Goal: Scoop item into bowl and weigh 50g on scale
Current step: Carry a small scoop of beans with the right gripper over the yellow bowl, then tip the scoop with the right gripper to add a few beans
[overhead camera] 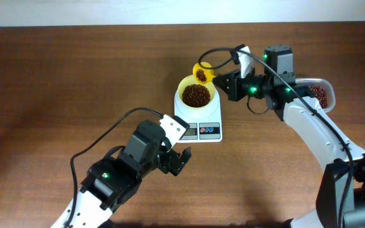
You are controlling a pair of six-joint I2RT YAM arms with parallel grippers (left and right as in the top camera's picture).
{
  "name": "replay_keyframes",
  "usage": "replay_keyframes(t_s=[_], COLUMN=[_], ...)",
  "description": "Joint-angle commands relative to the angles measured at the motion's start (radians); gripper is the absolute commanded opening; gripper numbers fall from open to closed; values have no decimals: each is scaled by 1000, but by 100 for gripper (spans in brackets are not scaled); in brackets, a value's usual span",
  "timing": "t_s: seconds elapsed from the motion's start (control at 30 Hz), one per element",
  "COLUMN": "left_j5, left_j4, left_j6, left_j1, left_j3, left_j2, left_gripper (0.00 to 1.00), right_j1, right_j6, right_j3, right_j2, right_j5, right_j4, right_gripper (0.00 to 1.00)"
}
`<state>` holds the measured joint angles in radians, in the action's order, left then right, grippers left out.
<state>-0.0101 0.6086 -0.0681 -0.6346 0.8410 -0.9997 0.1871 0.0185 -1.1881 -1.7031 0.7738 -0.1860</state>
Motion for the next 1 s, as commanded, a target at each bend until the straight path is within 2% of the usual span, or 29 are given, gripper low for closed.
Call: replay_keyframes(t_s=[0.0, 0.33, 0.47, 0.57, 0.97], left_j5=[7, 7, 7, 7, 7], left_j4=[-2, -2, -2, -2, -2], left_j6=[-16, -16, -16, -16, -16], left_j1=[-5, -5, -5, -5, -5], left_j3=[-6, -6, -6, -6, -6], left_j2=[-1, -1, -1, -1, -1], left_gripper=[99, 99, 99, 99, 99], right_j1=[19, 22, 22, 22, 21], right_j6=[-128, -430, -460, -539, -538], right_j3=[-2, -2, -2, -2, -2], right_j2=[-3, -3, -3, -3, -3], right_j5=[-8, -7, -8, -8, -8], right_j4=[4, 8, 42, 48, 44], right_gripper=[4, 4, 4, 4, 4])
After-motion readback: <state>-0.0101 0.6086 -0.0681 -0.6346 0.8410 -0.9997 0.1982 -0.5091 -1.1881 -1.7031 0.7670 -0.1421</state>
